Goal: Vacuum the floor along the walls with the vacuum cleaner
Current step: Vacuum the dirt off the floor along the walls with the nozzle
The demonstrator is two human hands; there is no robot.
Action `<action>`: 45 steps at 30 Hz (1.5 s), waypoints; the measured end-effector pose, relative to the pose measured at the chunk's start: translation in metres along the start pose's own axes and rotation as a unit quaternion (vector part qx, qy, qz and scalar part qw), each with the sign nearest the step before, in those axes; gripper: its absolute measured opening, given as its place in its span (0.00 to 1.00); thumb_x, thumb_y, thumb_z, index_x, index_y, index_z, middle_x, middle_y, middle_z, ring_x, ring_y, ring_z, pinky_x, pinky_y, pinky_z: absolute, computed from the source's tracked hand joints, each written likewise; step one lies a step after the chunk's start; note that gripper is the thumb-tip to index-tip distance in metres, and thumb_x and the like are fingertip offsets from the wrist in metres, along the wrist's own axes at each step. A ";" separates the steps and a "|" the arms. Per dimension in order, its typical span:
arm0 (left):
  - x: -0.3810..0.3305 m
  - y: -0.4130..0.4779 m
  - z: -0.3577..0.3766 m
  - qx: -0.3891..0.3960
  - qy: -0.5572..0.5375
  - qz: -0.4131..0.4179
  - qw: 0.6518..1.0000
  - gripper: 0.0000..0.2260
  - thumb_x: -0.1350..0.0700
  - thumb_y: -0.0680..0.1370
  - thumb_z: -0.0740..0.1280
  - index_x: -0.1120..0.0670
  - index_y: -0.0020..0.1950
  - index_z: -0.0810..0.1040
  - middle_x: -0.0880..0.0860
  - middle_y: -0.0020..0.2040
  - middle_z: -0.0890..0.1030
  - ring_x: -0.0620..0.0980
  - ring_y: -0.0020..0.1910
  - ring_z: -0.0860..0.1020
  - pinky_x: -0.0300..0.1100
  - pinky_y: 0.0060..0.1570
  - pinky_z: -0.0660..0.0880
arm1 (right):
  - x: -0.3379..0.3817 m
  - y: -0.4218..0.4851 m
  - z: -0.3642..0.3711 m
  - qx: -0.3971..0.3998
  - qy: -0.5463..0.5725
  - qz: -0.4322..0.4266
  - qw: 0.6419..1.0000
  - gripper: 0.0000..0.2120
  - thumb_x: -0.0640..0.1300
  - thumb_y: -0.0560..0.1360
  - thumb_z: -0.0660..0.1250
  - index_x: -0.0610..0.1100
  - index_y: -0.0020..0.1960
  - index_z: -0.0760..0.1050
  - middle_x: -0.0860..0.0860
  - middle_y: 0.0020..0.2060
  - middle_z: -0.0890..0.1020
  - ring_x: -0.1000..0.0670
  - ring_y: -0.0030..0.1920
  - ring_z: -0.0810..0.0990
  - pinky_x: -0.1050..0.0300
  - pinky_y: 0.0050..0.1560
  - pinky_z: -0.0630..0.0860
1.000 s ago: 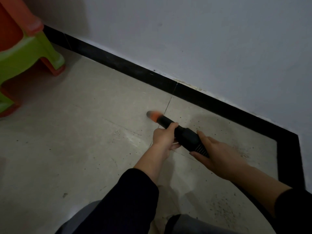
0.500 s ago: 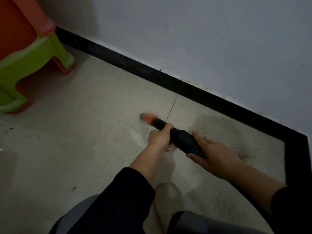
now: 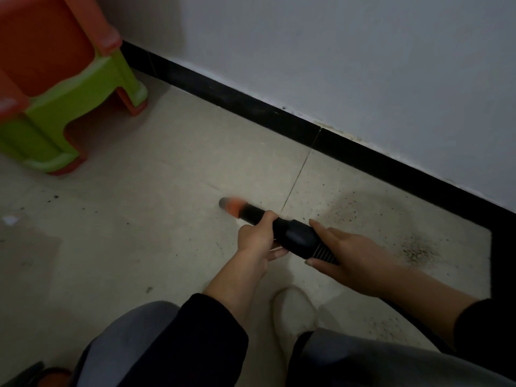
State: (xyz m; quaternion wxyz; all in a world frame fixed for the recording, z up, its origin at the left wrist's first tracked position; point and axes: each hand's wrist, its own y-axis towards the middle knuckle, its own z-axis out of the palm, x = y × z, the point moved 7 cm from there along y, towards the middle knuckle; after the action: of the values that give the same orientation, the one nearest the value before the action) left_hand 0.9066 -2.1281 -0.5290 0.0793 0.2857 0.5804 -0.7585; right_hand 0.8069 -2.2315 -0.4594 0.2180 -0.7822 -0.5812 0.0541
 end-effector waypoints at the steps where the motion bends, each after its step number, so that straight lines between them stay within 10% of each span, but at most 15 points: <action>1: 0.001 -0.002 -0.002 -0.001 -0.004 -0.002 1.000 0.11 0.55 0.79 0.66 0.58 0.58 0.69 0.61 0.53 0.81 0.56 0.45 0.83 0.46 0.38 0.83 | 0.002 -0.001 0.001 0.003 -0.003 -0.006 1.000 0.38 0.64 0.79 0.52 0.49 0.79 0.38 0.50 0.69 0.70 0.51 0.60 0.74 0.60 0.59 0.73; 30: 0.006 -0.021 -0.039 -0.094 -0.004 -0.049 0.994 0.12 0.55 0.79 0.67 0.61 0.58 0.75 0.61 0.54 0.81 0.57 0.52 0.81 0.43 0.32 0.81 | 0.036 0.001 0.017 0.041 0.032 -0.034 0.998 0.37 0.60 0.81 0.54 0.46 0.78 0.38 0.47 0.68 0.70 0.50 0.61 0.74 0.57 0.58 0.73; 34: 0.004 -0.030 -0.019 -0.088 0.005 -0.086 0.992 0.11 0.55 0.79 0.67 0.60 0.57 0.73 0.60 0.52 0.81 0.55 0.48 0.82 0.42 0.31 0.81 | 0.022 -0.010 0.001 -0.012 0.012 -0.029 0.999 0.41 0.58 0.72 0.71 0.37 0.75 0.60 0.45 0.50 0.82 0.49 0.41 0.82 0.56 0.37 0.81; 45: -0.011 -0.034 0.038 -0.077 0.061 -0.135 0.986 0.11 0.54 0.80 0.65 0.60 0.58 0.72 0.59 0.52 0.80 0.53 0.46 0.81 0.44 0.34 0.80 | -0.024 -0.017 -0.025 -0.052 -0.037 0.036 0.997 0.41 0.57 0.59 0.81 0.33 0.62 0.76 0.47 0.35 0.80 0.52 0.26 0.76 0.60 0.18 0.69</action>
State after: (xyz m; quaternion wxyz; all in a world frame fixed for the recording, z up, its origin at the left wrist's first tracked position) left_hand 0.8876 -2.1548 -0.4880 -0.0375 0.2439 0.6742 -0.6961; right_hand 0.7926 -2.2568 -0.4340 0.1538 -0.8102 -0.5623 0.0606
